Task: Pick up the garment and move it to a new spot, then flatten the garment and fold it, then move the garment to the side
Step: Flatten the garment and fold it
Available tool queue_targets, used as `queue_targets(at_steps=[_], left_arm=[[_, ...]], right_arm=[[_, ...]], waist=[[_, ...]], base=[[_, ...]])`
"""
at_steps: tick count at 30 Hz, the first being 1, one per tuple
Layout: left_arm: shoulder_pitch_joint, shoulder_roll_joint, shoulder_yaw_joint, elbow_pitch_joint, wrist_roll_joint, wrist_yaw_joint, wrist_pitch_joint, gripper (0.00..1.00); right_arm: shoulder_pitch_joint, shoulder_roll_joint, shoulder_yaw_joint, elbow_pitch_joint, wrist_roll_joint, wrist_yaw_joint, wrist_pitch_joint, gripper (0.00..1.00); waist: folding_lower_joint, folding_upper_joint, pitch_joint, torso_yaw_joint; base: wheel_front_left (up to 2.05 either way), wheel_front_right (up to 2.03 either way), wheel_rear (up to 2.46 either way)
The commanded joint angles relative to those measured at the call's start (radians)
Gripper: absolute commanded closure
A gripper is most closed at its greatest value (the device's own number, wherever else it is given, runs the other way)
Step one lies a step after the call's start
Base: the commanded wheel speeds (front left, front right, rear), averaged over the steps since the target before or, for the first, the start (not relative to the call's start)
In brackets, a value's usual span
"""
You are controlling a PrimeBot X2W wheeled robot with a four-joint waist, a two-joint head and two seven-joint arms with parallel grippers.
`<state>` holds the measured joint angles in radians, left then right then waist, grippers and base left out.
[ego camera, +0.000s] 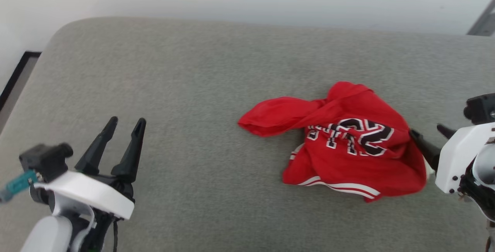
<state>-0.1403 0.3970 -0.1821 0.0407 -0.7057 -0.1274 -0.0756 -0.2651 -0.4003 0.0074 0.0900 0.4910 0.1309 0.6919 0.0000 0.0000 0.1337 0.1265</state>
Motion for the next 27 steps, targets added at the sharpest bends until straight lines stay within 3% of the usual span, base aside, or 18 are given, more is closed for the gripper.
queue_targets(at_steps=[1, 7, 16, 21, 27], left_arm=[[-0.021, 0.014, -0.007, -0.012, -0.028, -0.002, 0.030, 0.00], [-0.083, 0.070, -0.050, -0.049, -0.102, 0.000, 0.225, 0.00], [-0.212, 0.102, -0.144, -0.046, -0.182, 0.029, 0.541, 0.00], [-0.290, 0.082, -0.195, 0.003, -0.227, 0.048, 0.692, 0.00], [-0.354, 0.059, -0.262, 0.057, -0.270, 0.074, 0.857, 0.00]], right_arm=[[0.013, 0.014, -0.012, -0.023, -0.012, 0.000, -0.032, 0.00], [0.050, 0.107, -0.049, -0.127, -0.066, 0.000, -0.219, 0.00], [0.088, 0.228, -0.031, -0.196, -0.215, 0.000, -0.514, 0.00], [0.088, 0.283, -0.021, -0.171, -0.264, 0.000, -0.639, 0.00], [0.073, 0.320, -0.013, -0.131, -0.268, 0.000, -0.694, 0.00]], waist=[[0.0000, 0.0000, -0.019, -0.031], [0.0000, 0.0000, -0.037, -0.110], [0.0000, 0.0000, -0.031, -0.221], [0.0000, 0.0000, -0.019, -0.277], [0.0000, 0.0000, 0.010, -0.336]], base=[[0.00, 0.00, 0.00], [0.00, 0.00, 0.00], [0.00, 0.00, 0.00], [0.00, 0.00, 0.00], [0.00, 0.00, 0.00]])
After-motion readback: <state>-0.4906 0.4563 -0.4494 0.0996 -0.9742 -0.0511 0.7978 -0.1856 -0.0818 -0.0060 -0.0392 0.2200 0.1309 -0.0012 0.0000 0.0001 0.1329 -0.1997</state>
